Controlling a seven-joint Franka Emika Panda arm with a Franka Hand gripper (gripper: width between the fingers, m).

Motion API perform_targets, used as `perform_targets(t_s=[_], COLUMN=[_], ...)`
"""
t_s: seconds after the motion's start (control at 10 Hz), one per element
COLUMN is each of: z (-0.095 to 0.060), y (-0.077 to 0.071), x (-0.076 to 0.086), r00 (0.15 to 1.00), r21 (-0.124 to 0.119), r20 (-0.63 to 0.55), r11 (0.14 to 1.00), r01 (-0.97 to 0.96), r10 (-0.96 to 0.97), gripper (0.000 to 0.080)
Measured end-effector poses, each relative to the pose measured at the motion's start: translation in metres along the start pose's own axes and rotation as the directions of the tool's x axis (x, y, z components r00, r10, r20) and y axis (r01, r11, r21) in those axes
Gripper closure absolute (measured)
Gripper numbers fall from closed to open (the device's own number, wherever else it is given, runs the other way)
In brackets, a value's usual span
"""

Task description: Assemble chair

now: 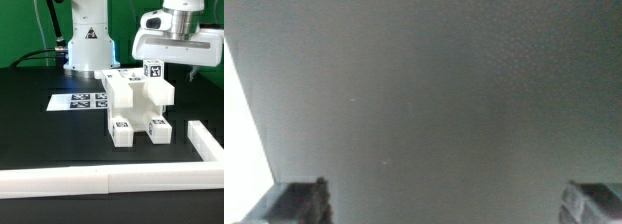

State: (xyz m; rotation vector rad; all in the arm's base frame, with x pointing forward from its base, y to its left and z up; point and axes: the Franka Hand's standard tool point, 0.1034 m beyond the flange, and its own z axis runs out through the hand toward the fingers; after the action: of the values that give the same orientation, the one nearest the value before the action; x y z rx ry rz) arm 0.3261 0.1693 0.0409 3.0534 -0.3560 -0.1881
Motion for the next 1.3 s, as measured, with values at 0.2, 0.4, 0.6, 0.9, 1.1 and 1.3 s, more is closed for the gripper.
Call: perform_targets(t_s=[0.2,0.4,0.6,0.9,1.1,1.3], z=[-0.003,-0.006,-0.016,-0.014,-0.014,-0.015], y=[0.014,0.030,0.033,0.033,0.033,0.040], x=[0.007,0.025,0.047,0.046,0.046,0.054], r00=[0.999,0.997,0.996,0.996,0.996,0.993], r21=[0.004,0.009,0.022,0.020,0.019,0.022], r20=[0.000,-0.003,-0.013,-0.013,-0.012,-0.015], r11=[0.999,0.997,0.996,0.996,0.996,0.993], r01=[0.038,0.076,0.085,0.087,0.087,0.116], r10=[-0.038,-0.076,-0.085,-0.087,-0.087,-0.116], gripper=[0.0151,0.0151,0.0151,0.0151,0.0151,0.0151])
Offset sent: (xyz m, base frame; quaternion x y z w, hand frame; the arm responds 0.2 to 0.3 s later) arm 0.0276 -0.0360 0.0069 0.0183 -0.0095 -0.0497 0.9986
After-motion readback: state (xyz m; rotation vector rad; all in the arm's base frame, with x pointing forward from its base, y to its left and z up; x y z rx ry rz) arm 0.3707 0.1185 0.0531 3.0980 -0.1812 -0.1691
